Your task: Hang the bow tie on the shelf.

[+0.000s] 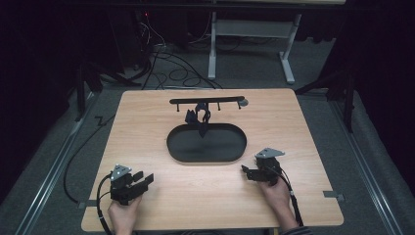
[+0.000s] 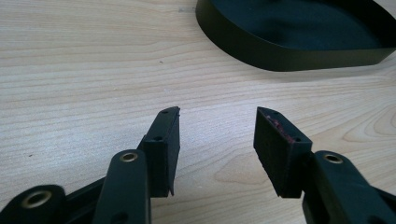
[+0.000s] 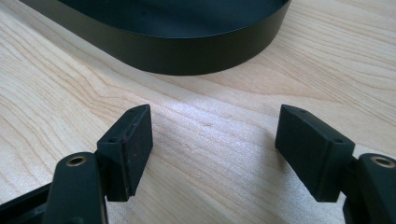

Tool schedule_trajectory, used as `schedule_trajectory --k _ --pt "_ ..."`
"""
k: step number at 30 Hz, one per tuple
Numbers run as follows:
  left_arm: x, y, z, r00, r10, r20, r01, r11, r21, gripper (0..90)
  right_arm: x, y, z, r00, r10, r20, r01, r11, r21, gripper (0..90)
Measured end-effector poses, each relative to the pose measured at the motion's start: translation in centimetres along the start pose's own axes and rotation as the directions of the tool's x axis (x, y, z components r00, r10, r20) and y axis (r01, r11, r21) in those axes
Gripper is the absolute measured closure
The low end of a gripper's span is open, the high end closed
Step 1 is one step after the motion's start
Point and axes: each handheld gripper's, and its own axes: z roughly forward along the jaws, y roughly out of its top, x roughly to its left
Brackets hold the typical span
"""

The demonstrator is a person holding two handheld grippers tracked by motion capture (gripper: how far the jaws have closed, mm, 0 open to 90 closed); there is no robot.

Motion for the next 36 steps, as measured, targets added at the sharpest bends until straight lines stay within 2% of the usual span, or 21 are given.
schedule_trajectory --k 20,36 --pt "0.7 -0.5 1.2 0.9997 -0.004 -0.025 0.005 0.9997 0.026 50.4 0.0 0.0 0.0 1.0 0.0 0.0 0.0 1.0 0.0 29.0" --pt "0.8 -0.6 2.0 0.9983 0.006 -0.058 -0.004 0.9995 0.03 50.1 0.0 0.0 0.0 1.0 0.0 0.0 0.0 1.0 0.0 29.0"
